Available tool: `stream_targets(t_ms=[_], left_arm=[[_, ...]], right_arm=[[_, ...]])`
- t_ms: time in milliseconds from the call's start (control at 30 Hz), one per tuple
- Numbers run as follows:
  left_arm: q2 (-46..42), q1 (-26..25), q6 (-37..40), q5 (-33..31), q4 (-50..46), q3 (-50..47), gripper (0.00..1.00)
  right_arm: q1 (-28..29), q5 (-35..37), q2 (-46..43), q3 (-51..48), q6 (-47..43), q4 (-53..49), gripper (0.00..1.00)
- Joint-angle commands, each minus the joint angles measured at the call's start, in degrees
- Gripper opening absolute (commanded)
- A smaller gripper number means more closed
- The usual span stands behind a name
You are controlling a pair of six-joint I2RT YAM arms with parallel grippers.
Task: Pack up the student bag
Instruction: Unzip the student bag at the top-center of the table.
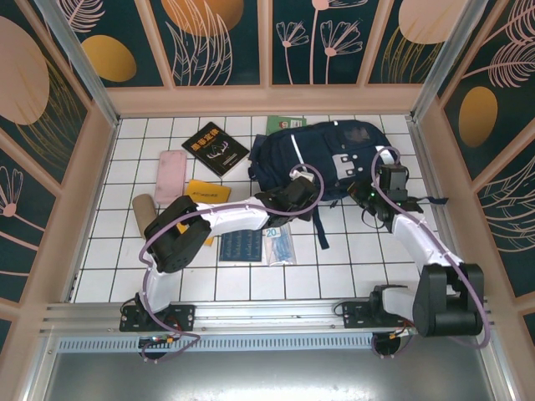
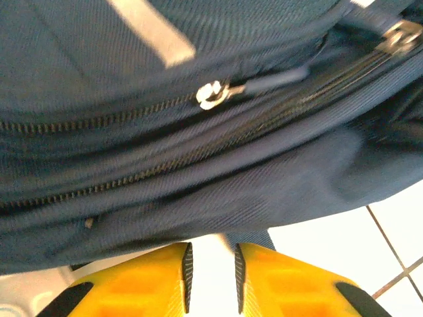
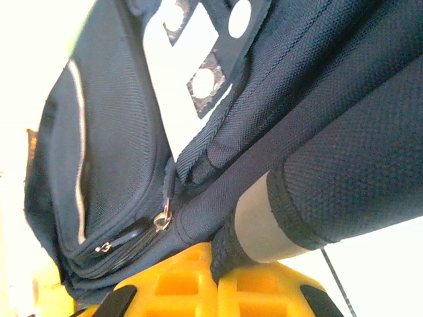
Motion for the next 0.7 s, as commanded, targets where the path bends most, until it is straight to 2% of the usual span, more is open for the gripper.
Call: stream_targets(t_ms=[0, 200, 400, 667], left_arm=[[-2.54, 0.37, 0.40, -2.56, 0.44, -0.65, 0.26], [3.87, 1.17, 1.65, -4.58, -1.75, 5.05, 0.23], [10.13, 3.55, 2.70, -3.98, -3.02, 11.14, 0.23], [13.12, 3.62, 4.72, -2.23, -4.47, 16.40, 0.23]], right_arm=[[0.74, -1.51, -1.97, 0.13, 2.26, 1.13, 0.00], [-1.40, 0.13, 3.63, -1.02, 1.06, 4.25, 0.00], [-2.85, 0.98, 11.99, 2.26, -1.11, 6.39, 0.00], [-3.88, 1.57, 18.62, 5.13, -2.56, 7.25, 0.00]])
